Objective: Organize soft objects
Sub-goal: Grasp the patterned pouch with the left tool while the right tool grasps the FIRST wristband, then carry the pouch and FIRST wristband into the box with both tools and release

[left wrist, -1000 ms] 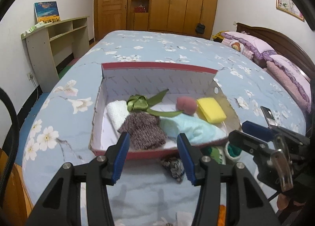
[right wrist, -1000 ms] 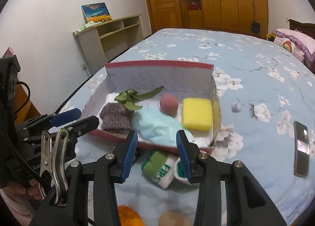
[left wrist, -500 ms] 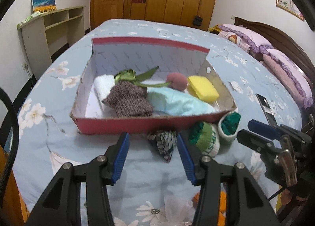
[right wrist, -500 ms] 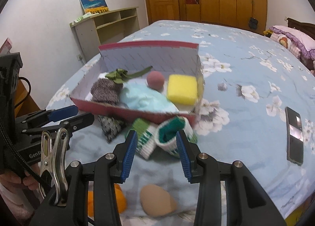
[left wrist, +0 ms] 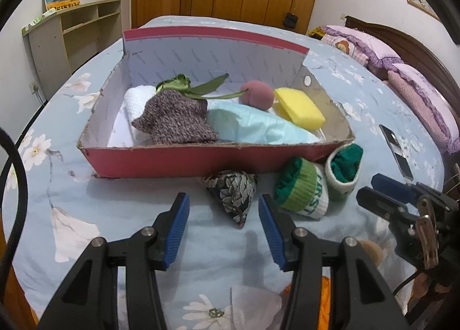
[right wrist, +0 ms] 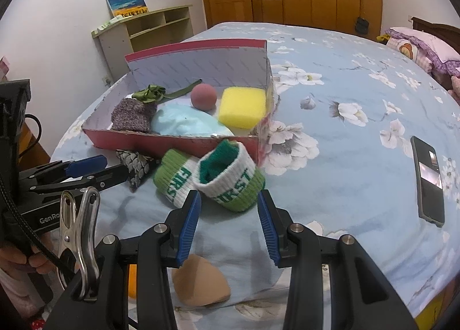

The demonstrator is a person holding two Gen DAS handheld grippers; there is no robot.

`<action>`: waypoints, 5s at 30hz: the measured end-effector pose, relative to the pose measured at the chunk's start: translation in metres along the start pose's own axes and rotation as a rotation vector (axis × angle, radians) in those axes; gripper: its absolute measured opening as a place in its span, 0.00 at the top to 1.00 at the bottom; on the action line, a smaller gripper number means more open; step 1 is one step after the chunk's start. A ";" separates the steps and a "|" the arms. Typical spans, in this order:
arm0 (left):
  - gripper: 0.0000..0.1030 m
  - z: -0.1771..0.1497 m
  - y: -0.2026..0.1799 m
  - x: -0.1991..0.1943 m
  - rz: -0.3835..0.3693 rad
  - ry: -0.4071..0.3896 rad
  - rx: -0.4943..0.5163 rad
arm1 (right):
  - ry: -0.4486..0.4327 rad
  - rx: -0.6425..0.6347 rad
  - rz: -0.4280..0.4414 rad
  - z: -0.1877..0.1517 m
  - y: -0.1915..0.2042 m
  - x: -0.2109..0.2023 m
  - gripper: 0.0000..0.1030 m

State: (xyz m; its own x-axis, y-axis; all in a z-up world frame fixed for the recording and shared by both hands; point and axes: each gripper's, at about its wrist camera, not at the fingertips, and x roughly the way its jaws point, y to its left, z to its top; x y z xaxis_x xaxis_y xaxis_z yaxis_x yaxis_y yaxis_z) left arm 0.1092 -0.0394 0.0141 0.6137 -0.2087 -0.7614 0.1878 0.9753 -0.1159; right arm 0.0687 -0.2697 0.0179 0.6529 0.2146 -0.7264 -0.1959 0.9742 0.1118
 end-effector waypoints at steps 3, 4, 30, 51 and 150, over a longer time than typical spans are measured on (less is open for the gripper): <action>0.49 -0.001 0.000 0.006 -0.003 0.007 -0.003 | 0.006 0.001 -0.004 -0.002 -0.003 0.004 0.59; 0.49 -0.001 0.000 0.008 -0.004 0.008 -0.005 | 0.010 0.004 -0.002 -0.002 -0.004 0.006 0.59; 0.49 -0.001 -0.005 0.037 0.035 -0.004 0.010 | 0.053 0.002 0.019 -0.003 -0.006 0.047 0.59; 0.64 -0.007 -0.012 0.023 0.035 -0.025 0.054 | 0.013 0.007 0.043 -0.008 -0.003 0.038 0.76; 0.64 0.067 0.042 -0.034 0.165 -0.164 -0.008 | -0.149 -0.054 0.040 0.073 0.064 0.007 0.76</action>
State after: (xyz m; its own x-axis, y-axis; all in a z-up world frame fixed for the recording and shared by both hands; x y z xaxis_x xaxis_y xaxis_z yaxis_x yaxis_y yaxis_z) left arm 0.1476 0.0033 0.0778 0.7520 -0.0550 -0.6569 0.0690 0.9976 -0.0045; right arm 0.1139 -0.2010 0.0698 0.7445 0.2651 -0.6127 -0.2603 0.9604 0.0992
